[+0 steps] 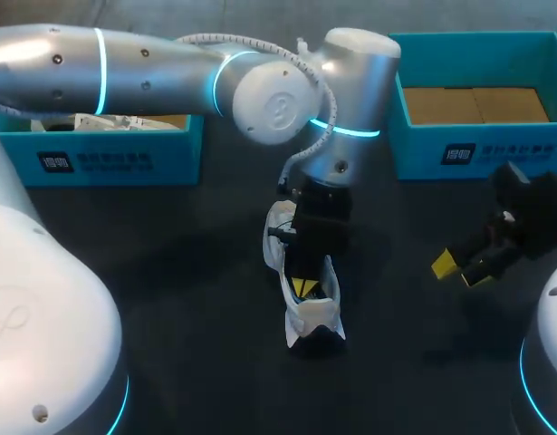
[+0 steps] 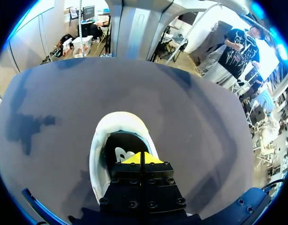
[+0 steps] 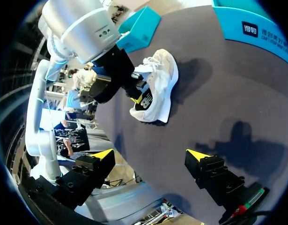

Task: Take the shoe out of the shoebox, open the shoe tongue, remove and reinsert the insole, then place the shoe into the shoebox

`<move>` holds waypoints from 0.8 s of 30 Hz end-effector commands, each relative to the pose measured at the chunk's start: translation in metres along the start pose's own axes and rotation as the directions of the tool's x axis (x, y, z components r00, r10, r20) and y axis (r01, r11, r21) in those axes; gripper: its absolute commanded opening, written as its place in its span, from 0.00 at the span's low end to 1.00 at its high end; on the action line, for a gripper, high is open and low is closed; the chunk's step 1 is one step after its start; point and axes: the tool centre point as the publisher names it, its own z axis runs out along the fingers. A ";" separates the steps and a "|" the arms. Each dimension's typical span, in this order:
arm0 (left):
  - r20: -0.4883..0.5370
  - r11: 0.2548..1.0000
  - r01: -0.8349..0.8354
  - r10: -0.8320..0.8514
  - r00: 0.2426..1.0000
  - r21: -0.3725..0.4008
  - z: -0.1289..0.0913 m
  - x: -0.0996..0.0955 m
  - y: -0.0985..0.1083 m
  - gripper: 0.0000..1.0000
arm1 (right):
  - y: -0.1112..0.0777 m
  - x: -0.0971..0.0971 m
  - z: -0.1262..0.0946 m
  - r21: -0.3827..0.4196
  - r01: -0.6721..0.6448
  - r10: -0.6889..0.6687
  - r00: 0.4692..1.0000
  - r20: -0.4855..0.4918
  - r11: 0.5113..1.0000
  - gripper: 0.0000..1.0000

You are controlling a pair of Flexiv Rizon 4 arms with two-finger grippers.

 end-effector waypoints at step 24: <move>0.008 1.000 -0.026 0.026 1.000 0.018 0.011 -0.001 -0.001 0.00 | -0.002 0.000 0.000 -0.001 0.000 0.000 1.000 0.003 1.000 1.00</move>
